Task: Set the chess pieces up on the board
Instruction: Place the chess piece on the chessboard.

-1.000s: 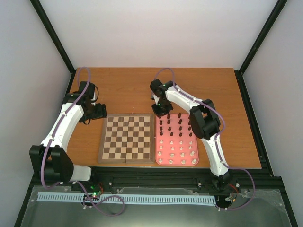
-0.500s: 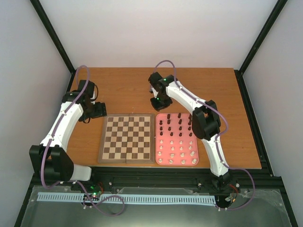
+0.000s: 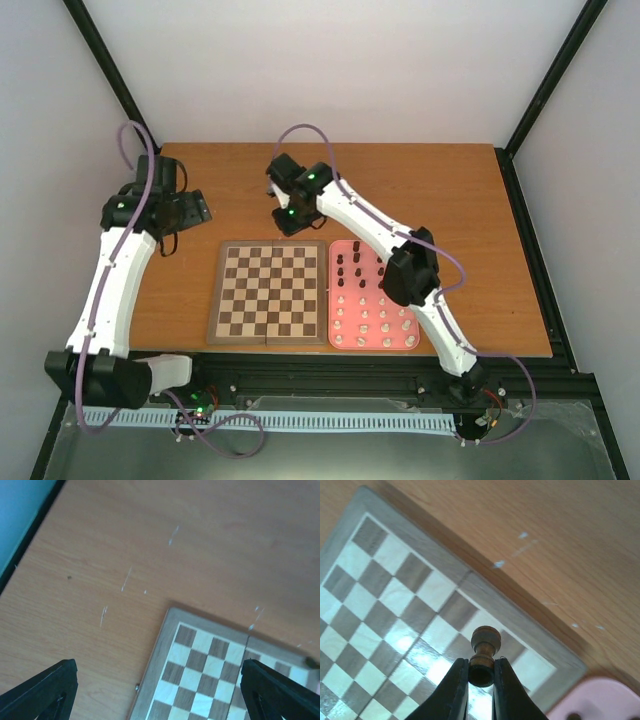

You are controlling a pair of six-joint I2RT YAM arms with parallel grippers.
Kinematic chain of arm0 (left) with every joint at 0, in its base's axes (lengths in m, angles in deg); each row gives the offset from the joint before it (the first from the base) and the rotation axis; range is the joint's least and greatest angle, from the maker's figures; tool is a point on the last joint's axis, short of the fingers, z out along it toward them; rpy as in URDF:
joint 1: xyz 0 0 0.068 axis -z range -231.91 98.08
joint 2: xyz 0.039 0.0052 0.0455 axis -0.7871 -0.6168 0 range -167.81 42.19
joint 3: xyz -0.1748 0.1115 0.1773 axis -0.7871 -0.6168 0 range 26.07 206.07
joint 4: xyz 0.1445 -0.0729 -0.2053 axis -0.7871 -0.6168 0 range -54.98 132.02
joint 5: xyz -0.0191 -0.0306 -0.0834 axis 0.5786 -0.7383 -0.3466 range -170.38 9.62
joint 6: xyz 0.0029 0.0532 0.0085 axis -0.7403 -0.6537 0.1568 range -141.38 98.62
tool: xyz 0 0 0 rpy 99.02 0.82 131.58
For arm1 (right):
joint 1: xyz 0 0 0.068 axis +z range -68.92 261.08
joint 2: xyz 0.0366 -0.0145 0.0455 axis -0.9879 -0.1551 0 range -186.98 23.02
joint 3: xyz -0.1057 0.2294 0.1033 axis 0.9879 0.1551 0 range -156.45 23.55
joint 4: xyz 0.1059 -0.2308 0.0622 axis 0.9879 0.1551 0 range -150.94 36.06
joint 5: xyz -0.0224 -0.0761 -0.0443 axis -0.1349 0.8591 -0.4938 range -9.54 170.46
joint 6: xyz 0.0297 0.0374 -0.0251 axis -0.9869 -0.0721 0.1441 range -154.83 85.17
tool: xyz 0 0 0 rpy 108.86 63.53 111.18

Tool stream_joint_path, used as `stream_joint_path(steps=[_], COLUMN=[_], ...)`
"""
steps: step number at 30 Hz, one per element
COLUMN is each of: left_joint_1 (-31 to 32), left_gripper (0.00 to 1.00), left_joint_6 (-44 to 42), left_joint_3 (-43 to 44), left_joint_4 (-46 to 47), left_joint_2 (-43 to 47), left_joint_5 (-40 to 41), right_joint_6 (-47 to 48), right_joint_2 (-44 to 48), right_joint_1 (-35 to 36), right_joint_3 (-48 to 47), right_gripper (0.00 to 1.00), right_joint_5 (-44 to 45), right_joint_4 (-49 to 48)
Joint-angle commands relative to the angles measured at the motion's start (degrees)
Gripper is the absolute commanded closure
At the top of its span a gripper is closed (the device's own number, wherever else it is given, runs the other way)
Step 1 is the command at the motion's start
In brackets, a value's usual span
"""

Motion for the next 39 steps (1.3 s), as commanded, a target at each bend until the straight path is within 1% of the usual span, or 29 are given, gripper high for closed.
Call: stream_joint_path(steps=[1,6,11,18,28,31,33,37,39], left_joint_1=[-0.3,-0.3,-0.3,-0.2,-0.2,-0.2,-0.2,-0.1,-0.2], left_gripper=[0.00,0.00,0.00,0.00,0.00,0.00,0.00,0.00,0.00], left_joint_6=[3.2,2.4,1.4,1.5,0.9,0.6,0.4,0.1,-0.1], left_joint_3=[3.8,3.6,1.8,-0.3,-2.0,-2.1,-2.0,-1.8,-1.7], left_joint_4=[2.1,2.3,2.2,2.5,2.4,2.6,2.6,2.5,2.5], left_joint_2=[5.3,7.5,8.7,10.3,11.5,11.4,11.2,11.1,11.0], left_joint_5=[2.6,3.5,2.8,1.0,1.7,1.8,1.9,2.4,2.7], right_joint_6=[-1.3,-1.6,-2.3,-3.4,-3.5,-3.4,-3.0,-2.0,-1.5], right_joint_2=[-4.0,-6.5,-8.6,-11.6,-14.6,-14.7,-14.4,-13.5,-12.9], right_joint_1=[3.3,6.4,8.4,9.3,9.6,9.6,9.7,9.7,9.7], right_joint_3=[-4.9,-5.8,-7.5,-8.8,-9.6,-9.6,-9.7,-9.7,-9.7], right_gripper=[0.97,0.97,0.97,0.97,0.97,0.95,0.90,0.67,0.58], right_joint_5=[-2.0,-3.1,-1.4,0.7,1.6,1.9,1.4,0.4,0.0], right_joint_4=[1.2,0.1,0.0,-0.7,0.2,0.1,0.1,-0.1,-0.3])
